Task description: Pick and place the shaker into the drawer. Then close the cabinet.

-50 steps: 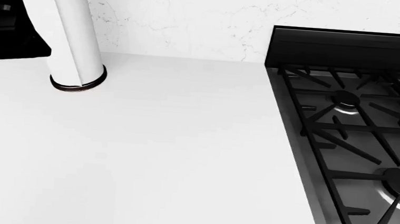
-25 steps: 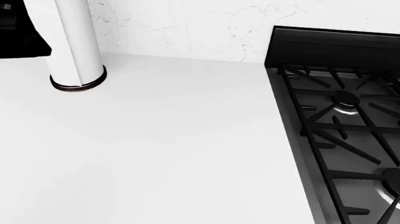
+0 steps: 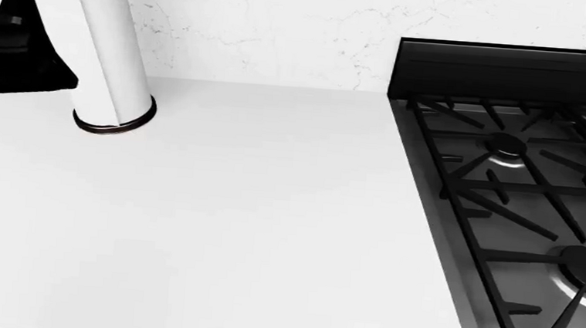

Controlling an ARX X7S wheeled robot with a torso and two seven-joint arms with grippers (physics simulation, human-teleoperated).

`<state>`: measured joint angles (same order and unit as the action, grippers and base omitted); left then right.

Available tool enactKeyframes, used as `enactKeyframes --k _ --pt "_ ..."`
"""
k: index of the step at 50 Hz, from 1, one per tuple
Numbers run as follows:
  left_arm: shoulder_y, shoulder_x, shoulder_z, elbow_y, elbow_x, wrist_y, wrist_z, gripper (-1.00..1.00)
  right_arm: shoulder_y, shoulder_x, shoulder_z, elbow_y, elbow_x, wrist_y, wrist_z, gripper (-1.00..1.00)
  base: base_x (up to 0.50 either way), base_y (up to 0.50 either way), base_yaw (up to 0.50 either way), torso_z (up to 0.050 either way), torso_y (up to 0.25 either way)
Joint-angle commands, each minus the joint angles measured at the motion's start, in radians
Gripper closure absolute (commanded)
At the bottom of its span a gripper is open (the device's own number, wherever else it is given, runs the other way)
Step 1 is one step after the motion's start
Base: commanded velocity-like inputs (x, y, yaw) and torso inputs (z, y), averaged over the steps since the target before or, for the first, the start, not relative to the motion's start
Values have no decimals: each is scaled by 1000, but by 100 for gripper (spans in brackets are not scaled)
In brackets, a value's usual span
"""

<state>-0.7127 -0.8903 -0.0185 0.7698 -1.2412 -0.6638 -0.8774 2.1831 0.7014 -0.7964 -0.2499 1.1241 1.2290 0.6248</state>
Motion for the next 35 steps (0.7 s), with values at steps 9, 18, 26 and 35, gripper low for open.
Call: enactKeyframes --k 9,18,26,35 --pt "31 4 3 -6 24 12 23 -100 11 -122 -145 151 -266 -11 -82 -100 9 2 7 2 -8" --pt "40 -1 -1 -4 23 16 28 -100 17 -168 -226 208 -329 -32 -117 -100 5 0 2 1 -6" --pt "31 -8 -2 -1 12 11 23 -100 7 -202 -277 263 -371 -62 -146 -100 7 0 4 3 -8" --pt "30 -11 -5 0 5 12 22 -100 12 -244 -334 336 -419 -93 -186 -100 11 1 5 2 -10"
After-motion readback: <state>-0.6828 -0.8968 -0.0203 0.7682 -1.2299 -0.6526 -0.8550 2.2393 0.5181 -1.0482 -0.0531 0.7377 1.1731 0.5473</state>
